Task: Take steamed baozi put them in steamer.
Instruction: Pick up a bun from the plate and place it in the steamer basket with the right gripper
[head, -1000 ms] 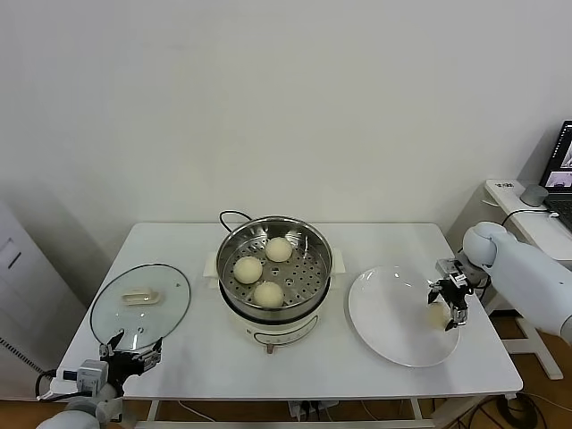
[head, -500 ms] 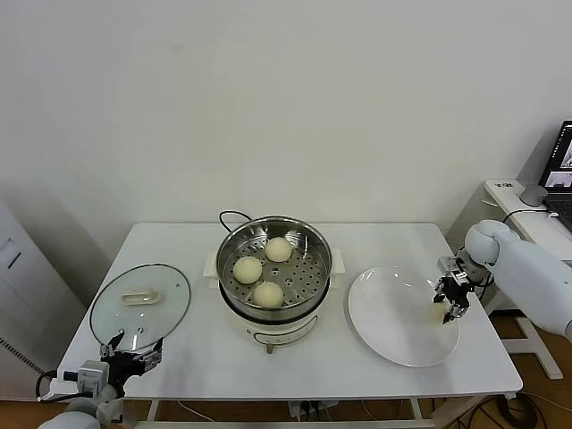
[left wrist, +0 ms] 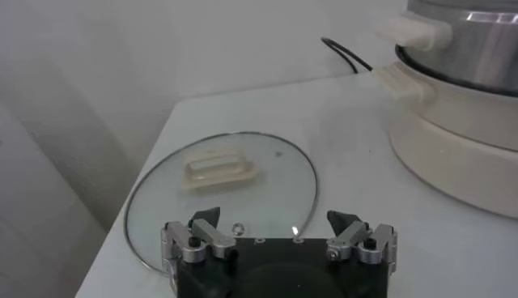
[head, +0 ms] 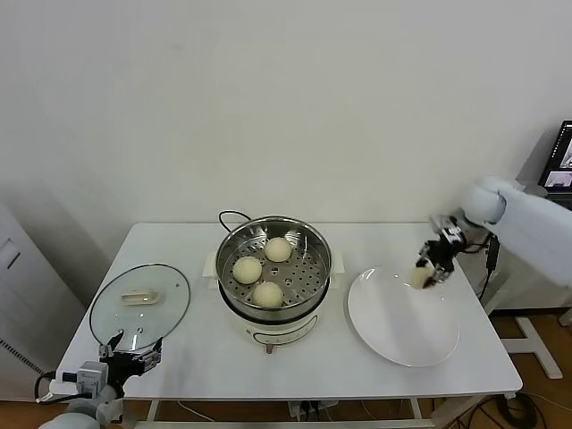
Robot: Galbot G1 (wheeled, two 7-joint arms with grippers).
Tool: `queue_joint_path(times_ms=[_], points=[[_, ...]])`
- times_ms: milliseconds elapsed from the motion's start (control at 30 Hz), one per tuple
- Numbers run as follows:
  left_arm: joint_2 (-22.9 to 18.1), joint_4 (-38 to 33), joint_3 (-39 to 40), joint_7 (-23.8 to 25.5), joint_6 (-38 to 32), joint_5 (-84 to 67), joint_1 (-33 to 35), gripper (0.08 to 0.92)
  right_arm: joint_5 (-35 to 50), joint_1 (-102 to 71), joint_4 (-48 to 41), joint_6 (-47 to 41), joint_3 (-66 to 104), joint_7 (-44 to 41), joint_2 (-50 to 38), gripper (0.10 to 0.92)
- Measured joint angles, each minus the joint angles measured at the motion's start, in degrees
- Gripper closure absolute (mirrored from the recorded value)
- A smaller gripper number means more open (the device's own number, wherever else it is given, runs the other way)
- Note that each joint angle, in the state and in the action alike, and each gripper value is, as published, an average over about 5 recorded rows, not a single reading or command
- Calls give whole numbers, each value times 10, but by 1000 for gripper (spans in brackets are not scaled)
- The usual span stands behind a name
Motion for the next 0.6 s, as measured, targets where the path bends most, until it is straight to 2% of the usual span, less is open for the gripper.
queue_joint_path(times_ms=[333,600], points=[[1,0,5,0,-1,1,-1,177,171,138,50,-92,-112,46,66,583],[4,0,4,1,-2,0,-2,177,265,174,64,-153,-145,92,133,584]])
